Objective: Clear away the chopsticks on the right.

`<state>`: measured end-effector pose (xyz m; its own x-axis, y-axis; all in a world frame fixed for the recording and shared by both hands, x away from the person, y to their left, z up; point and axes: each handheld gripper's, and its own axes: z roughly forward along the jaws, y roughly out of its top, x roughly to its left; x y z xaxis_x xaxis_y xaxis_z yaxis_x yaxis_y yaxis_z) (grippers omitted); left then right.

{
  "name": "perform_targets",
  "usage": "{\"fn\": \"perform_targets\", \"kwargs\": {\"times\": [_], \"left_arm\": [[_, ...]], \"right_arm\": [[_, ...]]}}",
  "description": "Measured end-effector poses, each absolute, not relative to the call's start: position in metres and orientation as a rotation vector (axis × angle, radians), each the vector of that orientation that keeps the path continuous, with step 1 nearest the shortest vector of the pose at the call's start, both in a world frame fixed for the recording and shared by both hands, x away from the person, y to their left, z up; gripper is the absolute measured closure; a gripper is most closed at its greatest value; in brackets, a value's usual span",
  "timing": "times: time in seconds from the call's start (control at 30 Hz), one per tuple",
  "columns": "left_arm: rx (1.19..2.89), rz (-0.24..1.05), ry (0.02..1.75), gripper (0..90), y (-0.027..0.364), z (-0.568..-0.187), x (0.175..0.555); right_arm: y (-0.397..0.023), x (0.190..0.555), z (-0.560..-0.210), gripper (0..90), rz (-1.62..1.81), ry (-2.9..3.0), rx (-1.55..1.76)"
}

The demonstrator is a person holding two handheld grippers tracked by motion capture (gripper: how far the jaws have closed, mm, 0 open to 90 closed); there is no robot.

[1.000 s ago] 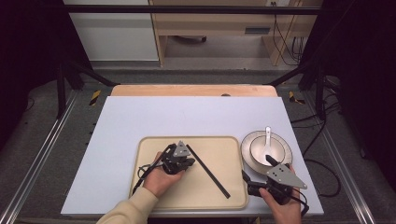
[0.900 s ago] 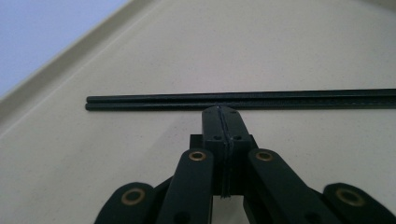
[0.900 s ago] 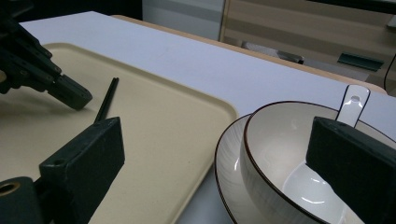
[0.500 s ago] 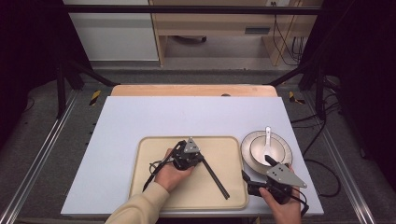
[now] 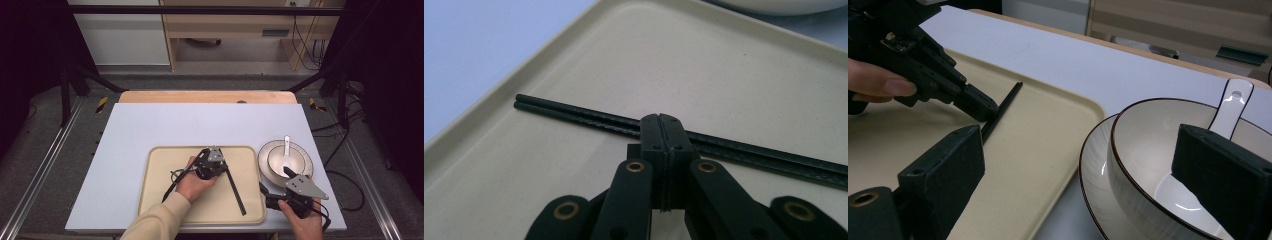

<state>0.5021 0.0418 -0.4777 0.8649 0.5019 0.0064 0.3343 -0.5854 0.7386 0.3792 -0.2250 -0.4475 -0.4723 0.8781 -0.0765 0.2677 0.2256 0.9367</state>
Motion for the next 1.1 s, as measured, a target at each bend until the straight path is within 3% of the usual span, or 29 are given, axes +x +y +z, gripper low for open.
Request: {"fn": "perform_targets", "kwargs": {"times": [0.6,1.1], "left_arm": [[2.253,0.236,0.511,89.5,0.016,-0.479,0.501],[2.265,0.205,0.444,89.6,0.021,-0.466,0.480]], "right_arm": [[-0.226,0.380,-0.448,6.9,1.245,1.881,1.064],[-0.225,0.380,-0.448,6.9,1.241,1.881,1.055]]}}
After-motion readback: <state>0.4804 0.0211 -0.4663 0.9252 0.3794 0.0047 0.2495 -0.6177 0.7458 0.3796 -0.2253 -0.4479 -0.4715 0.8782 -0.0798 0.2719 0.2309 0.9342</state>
